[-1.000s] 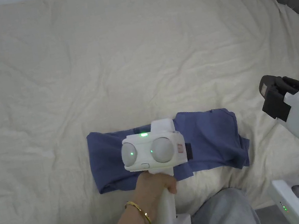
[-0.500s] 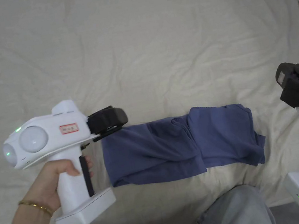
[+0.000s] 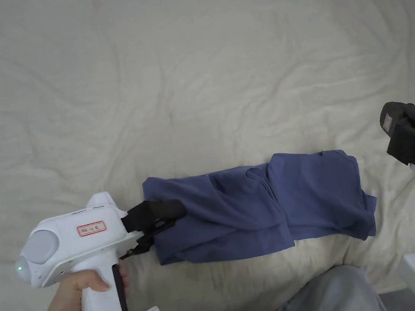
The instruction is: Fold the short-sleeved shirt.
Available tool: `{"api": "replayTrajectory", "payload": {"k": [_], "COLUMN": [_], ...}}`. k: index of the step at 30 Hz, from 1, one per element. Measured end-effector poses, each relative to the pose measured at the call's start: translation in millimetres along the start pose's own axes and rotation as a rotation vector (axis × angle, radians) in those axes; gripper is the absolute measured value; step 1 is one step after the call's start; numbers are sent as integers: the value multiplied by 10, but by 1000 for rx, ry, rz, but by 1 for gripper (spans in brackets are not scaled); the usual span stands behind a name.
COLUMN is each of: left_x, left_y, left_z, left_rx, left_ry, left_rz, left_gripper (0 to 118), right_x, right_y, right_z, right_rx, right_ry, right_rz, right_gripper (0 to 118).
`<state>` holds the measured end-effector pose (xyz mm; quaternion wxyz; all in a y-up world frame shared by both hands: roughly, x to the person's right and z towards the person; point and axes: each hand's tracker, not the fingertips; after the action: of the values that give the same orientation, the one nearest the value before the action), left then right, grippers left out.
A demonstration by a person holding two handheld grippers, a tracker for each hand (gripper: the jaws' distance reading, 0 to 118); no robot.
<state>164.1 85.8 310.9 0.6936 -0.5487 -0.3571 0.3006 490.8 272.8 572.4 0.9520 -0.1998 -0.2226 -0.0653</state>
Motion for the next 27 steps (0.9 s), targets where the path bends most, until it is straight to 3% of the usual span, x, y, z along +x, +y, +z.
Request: {"api": "replayTrajectory", "payload": {"k": [1, 2, 3, 4, 5, 13, 16, 24, 27], "left_x": [31, 66, 114, 154, 178, 229, 135, -159, -50], "left_y": [-23, -19, -28, -35, -31, 112, 224, 551, 559], "left_z": [-51, -75, -110, -167, -198, 134, 440, 1672, 1924], "left_rx": [4, 9, 10, 9, 4, -4, 48, 365, 424], "left_ry": [33, 49, 90, 157, 195, 215, 328, 510, 540], "left_rz": [-19, -38, -55, -57, -38, -60, -56, 71, 56], "left_gripper": [75, 64, 46, 20, 11, 10, 10, 10, 10], "right_x": [-3, -7, -9, -8, -7, -18, -32, -198, -274], "right_y": [-7, -13, -20, -31, -35, -15, 9, 37, 44], "right_z": [-4, -8, -13, -17, -21, 22, 29, -25, -33], "right_rx": [-2, -5, -8, -12, -17, -18, -5, 8, 15], "right_ry": [-1, -4, -7, -7, -4, 19, 30, 92, 117], "right_rz": [-3, -3, -1, -1, -2, 19, 9, 17, 16], "right_gripper": [2, 2, 2, 2, 2, 2, 2, 2, 2]}}
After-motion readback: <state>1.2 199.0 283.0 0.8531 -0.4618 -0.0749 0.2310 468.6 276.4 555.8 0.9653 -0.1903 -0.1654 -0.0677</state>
